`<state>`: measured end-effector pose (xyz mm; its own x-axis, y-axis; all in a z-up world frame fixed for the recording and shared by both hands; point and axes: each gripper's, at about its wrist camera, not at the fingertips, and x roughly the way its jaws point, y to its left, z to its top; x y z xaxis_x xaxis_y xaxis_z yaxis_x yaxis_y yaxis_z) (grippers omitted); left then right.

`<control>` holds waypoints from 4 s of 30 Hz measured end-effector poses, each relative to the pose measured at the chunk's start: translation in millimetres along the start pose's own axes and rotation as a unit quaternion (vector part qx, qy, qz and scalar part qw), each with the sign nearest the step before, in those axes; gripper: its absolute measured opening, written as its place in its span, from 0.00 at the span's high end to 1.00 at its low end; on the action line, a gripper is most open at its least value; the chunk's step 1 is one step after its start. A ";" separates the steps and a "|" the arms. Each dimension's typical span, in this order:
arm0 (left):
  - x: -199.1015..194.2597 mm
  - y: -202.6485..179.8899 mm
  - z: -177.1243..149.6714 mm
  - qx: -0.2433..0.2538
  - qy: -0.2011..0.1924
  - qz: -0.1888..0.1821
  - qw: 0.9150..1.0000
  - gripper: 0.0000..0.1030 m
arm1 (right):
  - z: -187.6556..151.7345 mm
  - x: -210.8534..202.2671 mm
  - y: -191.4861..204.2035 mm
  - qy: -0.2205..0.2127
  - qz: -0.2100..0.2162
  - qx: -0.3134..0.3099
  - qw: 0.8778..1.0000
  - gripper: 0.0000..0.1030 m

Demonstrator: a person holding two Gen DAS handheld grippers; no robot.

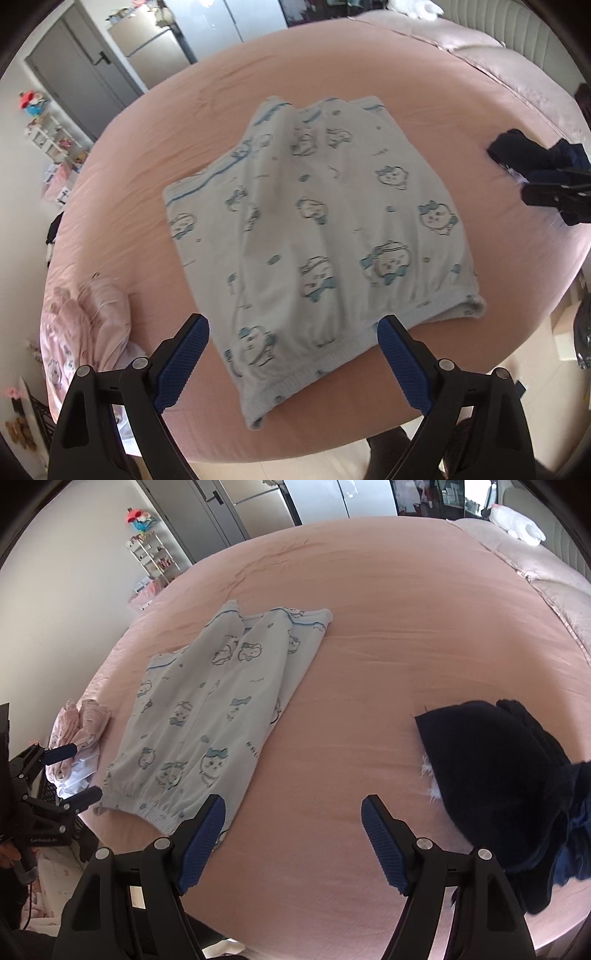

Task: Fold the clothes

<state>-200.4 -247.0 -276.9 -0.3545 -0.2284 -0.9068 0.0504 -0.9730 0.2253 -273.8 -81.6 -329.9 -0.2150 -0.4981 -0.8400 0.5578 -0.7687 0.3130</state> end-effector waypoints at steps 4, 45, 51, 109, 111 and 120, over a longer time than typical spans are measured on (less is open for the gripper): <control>-3.8 -27.0 19.9 0.043 0.016 0.009 0.999 0.09 | 16.3 11.3 -4.4 0.013 -0.003 -0.018 1.000 0.26; 66.3 -233.4 35.6 0.328 0.128 0.310 0.883 0.08 | 106.0 108.1 -68.9 0.075 0.122 0.089 0.986 0.26; 75.2 -218.8 34.8 0.337 0.140 0.351 0.862 0.08 | 121.6 131.8 -67.4 0.102 0.217 0.160 0.958 0.26; 78.1 -199.4 49.3 0.408 0.083 0.398 0.818 0.00 | 142.7 204.5 -117.7 0.075 0.299 0.292 0.905 1.00; 78.7 -201.5 49.2 0.417 0.082 0.396 0.814 0.02 | 143.2 205.0 -117.3 0.075 0.299 0.291 0.905 1.00; 72.6 -192.6 62.9 0.342 0.148 0.243 0.895 0.91 | 144.3 203.2 -119.7 0.066 0.302 0.281 0.909 1.00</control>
<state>-294.5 -74.0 -363.7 -0.1776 -0.7175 -0.6735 -0.4888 -0.5297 0.6932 -499.9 -148.7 -474.1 0.1132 -0.8728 -0.4747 0.0371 -0.4737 0.8799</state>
